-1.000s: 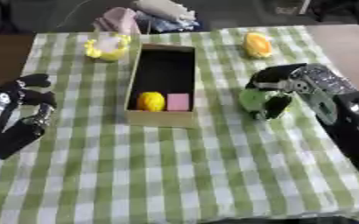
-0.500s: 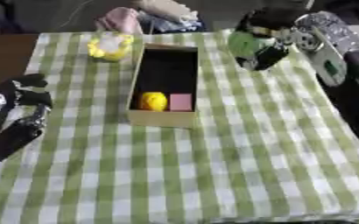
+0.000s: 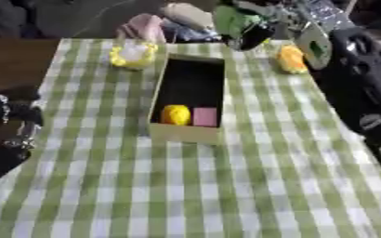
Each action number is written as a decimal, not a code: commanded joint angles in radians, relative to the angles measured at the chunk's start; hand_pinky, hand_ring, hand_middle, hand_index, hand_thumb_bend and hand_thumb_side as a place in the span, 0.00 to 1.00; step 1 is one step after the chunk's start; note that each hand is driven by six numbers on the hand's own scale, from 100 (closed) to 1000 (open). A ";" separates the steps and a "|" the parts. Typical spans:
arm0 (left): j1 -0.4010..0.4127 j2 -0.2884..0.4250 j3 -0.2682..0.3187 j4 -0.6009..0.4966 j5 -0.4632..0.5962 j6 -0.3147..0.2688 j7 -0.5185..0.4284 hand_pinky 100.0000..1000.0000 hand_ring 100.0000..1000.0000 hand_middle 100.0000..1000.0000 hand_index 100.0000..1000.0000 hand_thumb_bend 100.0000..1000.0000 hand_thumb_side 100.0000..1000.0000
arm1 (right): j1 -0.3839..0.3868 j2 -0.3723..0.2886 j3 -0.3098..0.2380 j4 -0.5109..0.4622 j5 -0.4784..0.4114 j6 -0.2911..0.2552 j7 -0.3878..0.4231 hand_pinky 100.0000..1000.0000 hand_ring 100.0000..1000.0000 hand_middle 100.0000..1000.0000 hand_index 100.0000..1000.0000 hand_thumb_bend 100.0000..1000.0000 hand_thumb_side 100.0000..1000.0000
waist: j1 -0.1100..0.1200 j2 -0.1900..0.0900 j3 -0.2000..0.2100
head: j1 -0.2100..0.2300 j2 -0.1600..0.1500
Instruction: Pick up objects on the table and place them in the box.
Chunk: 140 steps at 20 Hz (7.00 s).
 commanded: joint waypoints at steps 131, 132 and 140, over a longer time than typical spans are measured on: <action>0.008 -0.025 0.000 -0.021 -0.009 -0.024 -0.059 0.75 0.70 0.73 0.87 0.00 0.61 | 0.046 -0.142 -0.277 0.449 -0.347 0.584 -0.671 0.72 0.80 0.83 0.97 0.00 0.72 | 0.001 0.059 0.011 | -0.071 -0.010; 0.007 -0.025 0.000 -0.021 -0.009 -0.025 -0.059 0.75 0.70 0.73 0.87 0.00 0.61 | 0.047 -0.142 -0.274 0.452 -0.335 0.587 -0.674 0.74 0.81 0.85 0.97 0.00 0.67 | 0.001 0.060 0.012 | -0.071 -0.011; 0.006 -0.026 -0.002 -0.021 -0.009 -0.027 -0.062 0.75 0.70 0.73 0.88 0.00 0.62 | 0.054 -0.137 -0.269 0.467 -0.202 0.610 -0.657 0.79 0.85 0.90 0.98 0.00 0.55 | 0.000 0.065 0.020 | -0.074 -0.018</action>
